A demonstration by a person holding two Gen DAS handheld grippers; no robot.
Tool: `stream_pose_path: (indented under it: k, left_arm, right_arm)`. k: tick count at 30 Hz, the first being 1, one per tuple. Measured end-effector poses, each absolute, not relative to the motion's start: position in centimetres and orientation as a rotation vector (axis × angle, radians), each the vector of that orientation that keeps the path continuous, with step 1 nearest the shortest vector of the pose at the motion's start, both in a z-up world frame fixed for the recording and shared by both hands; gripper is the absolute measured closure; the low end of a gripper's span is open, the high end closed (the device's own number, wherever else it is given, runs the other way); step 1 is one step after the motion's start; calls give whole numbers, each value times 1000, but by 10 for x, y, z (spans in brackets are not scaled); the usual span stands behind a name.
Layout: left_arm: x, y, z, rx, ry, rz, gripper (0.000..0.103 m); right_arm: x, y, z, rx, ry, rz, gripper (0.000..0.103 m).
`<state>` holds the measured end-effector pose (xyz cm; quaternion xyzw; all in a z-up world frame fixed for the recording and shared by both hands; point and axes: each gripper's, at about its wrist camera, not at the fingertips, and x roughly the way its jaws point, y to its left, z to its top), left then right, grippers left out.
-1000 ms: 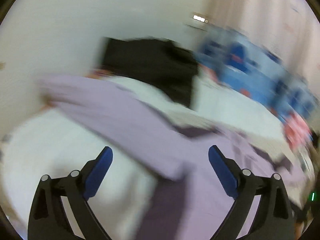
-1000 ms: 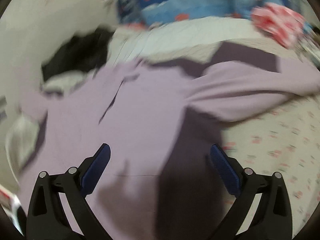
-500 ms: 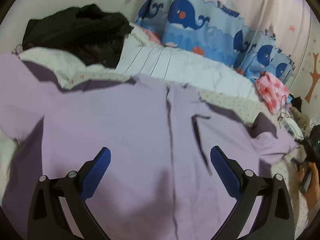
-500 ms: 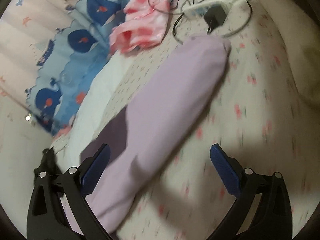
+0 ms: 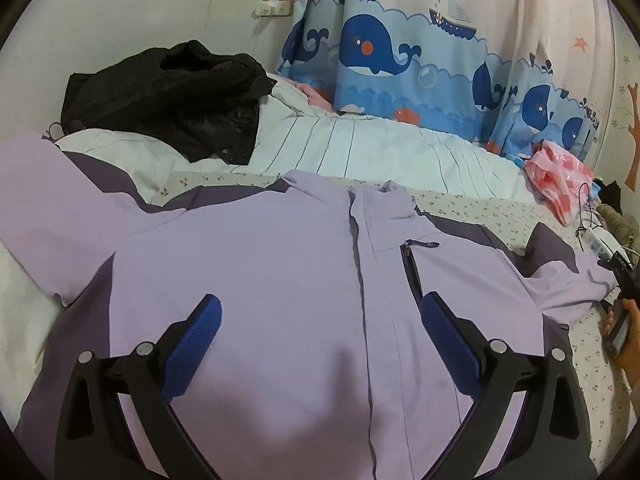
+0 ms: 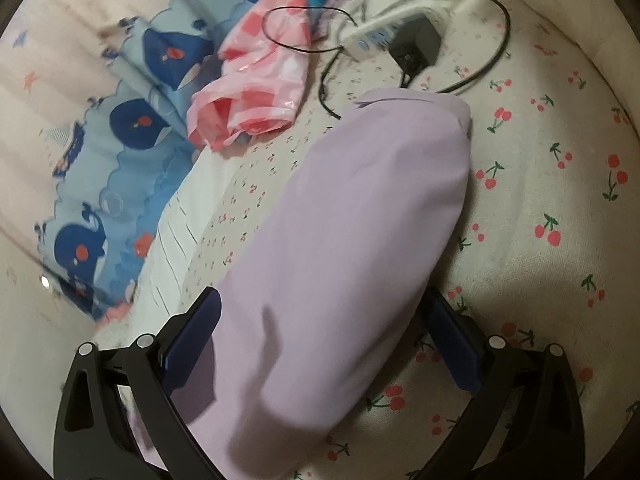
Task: Fold large clothes
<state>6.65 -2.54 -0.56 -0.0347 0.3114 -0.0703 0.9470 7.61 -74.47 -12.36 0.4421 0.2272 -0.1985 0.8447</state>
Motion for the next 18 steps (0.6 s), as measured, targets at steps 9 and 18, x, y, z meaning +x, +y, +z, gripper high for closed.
stream_pose_path:
  k: [9, 18]
  left_arm:
    - [58, -37, -1, 19, 578, -131, 7]
    - [57, -42, -4, 48, 577, -131, 7]
  right_arm:
    - [65, -733, -128, 885, 413, -395, 7]
    - [61, -735, -128, 902, 379, -376, 7]
